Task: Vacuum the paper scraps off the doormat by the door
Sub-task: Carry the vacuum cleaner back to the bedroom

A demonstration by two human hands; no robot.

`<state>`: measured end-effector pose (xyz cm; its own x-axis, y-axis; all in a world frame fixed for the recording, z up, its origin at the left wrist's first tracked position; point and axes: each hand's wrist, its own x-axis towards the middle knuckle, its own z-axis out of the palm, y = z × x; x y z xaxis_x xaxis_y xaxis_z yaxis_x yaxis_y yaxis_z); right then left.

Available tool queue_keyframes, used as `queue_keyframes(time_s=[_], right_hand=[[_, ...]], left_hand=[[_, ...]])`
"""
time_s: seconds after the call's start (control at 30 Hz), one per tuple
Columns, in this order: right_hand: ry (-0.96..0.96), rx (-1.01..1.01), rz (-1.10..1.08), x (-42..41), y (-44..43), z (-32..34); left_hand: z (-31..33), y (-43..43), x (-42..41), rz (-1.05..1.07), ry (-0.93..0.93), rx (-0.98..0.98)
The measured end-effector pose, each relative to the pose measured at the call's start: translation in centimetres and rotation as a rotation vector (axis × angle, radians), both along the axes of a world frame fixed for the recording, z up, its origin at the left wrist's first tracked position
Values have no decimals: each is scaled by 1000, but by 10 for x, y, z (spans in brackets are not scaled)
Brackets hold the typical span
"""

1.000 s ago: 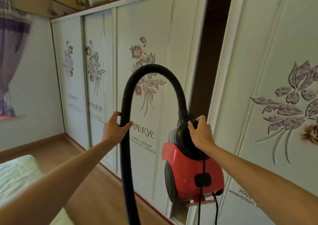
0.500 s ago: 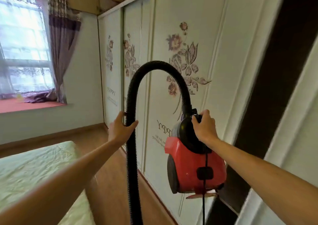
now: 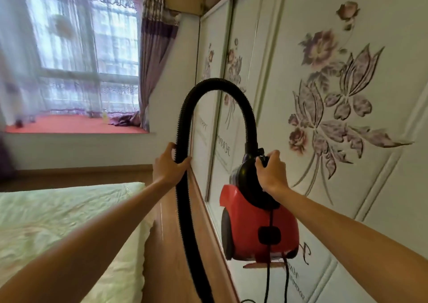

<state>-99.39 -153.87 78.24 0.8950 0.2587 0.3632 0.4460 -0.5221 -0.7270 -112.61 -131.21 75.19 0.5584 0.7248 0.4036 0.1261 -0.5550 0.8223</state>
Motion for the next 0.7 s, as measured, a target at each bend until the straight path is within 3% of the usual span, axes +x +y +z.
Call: queue_keyframes(time_s=[0.2,0.7], right_hand=[[16,10,94,68,76,-15],[30,4,131,254,312,-37]], left_hand=[[-3,71,29,116,43,24],[-19,305,189,139,113,96]])
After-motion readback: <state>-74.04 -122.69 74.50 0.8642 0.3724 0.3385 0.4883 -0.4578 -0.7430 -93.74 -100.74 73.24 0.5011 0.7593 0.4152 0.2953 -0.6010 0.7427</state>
